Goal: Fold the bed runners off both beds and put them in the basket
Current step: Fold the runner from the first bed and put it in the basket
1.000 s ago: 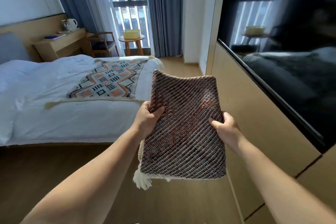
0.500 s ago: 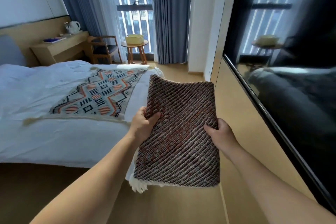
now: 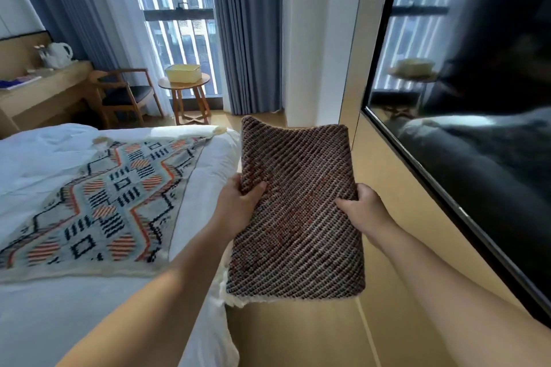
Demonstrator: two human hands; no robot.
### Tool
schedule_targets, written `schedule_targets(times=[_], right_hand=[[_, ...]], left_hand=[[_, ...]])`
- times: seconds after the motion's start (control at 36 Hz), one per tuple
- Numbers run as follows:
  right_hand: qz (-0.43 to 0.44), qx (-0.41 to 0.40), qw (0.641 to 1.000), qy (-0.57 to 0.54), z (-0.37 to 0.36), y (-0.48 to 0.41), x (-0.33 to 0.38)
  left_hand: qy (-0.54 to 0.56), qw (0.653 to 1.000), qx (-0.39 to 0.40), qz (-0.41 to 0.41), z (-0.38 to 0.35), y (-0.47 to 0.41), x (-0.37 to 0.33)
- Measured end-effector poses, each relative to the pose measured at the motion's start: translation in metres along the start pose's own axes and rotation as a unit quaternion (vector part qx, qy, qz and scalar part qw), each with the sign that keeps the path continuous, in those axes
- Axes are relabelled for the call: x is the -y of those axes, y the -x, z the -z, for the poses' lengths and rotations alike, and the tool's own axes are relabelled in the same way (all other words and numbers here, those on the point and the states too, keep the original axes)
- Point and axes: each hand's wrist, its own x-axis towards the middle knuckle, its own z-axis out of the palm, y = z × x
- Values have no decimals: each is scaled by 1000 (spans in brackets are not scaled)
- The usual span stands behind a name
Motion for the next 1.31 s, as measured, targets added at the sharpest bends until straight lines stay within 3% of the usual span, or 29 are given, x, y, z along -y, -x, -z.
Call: schedule_targets(times=[0.39, 0.81, 1.31], right_hand=[[9, -29, 999, -44, -34, -194, 54], [96, 71, 992, -35, -42, -462, 121], [141, 81, 986, 25, -122, -724, 205]], left_hand=[[-66, 997, -8, -42, -4, -215, -19], [-81, 988, -115, -69, -41, -435, -53], [-81, 977, -171, -102, -11, -700, -51]])
